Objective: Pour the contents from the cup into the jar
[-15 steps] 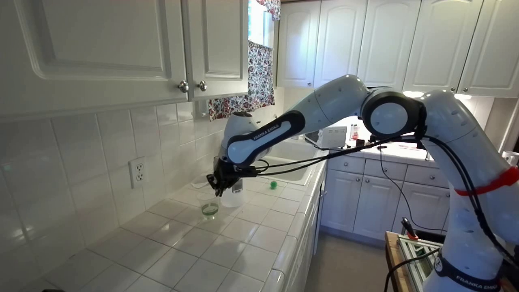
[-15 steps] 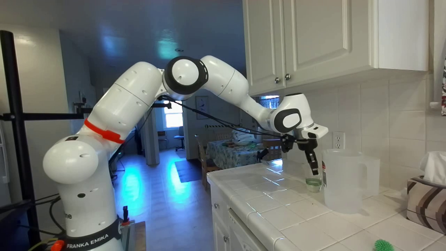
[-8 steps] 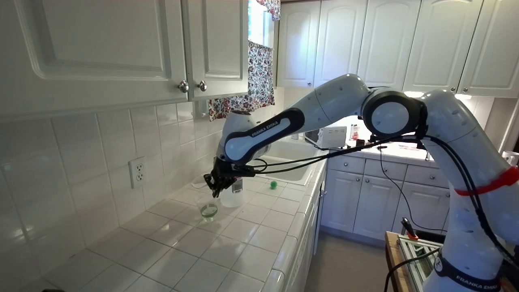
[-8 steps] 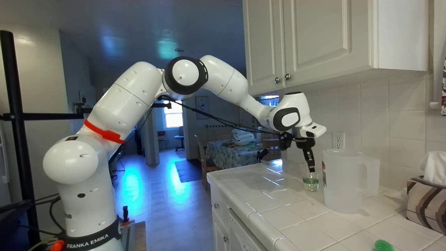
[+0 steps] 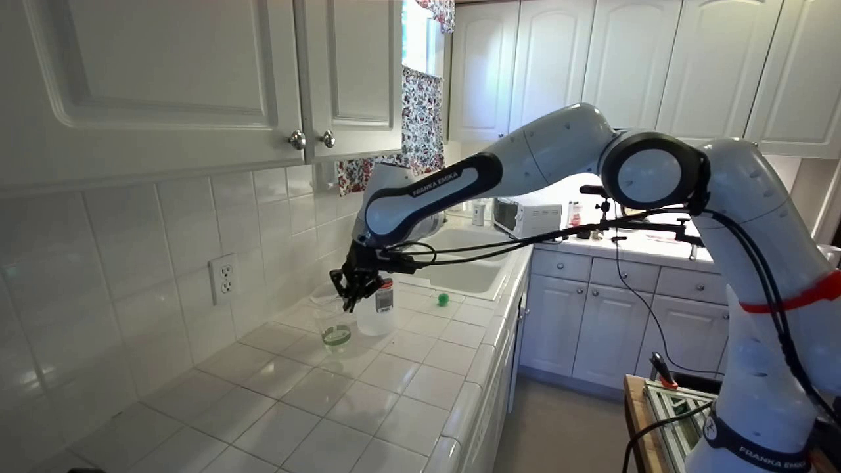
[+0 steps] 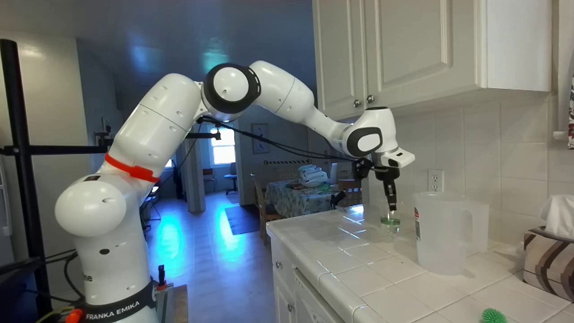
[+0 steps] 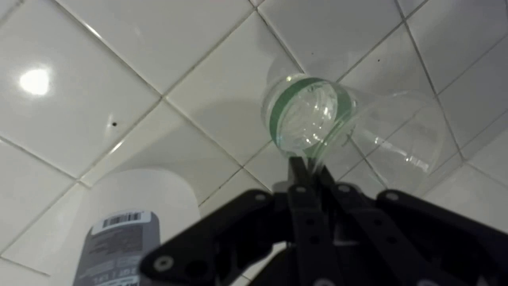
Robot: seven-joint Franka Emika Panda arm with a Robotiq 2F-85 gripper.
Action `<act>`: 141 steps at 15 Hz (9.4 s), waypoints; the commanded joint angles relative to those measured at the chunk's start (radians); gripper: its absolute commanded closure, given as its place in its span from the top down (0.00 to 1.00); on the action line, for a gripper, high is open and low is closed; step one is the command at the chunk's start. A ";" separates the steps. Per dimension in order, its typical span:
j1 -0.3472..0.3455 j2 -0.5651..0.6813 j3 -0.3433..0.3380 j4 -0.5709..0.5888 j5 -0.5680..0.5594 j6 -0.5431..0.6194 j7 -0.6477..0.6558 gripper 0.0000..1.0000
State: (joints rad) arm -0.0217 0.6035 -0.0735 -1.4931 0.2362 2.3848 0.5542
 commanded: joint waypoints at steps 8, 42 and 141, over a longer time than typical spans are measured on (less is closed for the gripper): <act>-0.004 -0.228 -0.014 -0.228 0.019 -0.097 0.024 0.02; -0.167 -0.552 -0.145 -0.523 -0.009 -0.023 0.142 0.02; 0.003 -0.201 -0.100 -0.135 -1.527 -0.032 0.855 0.02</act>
State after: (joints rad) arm 0.0044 0.4043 -0.2026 -1.6299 -1.2826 2.3615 1.4090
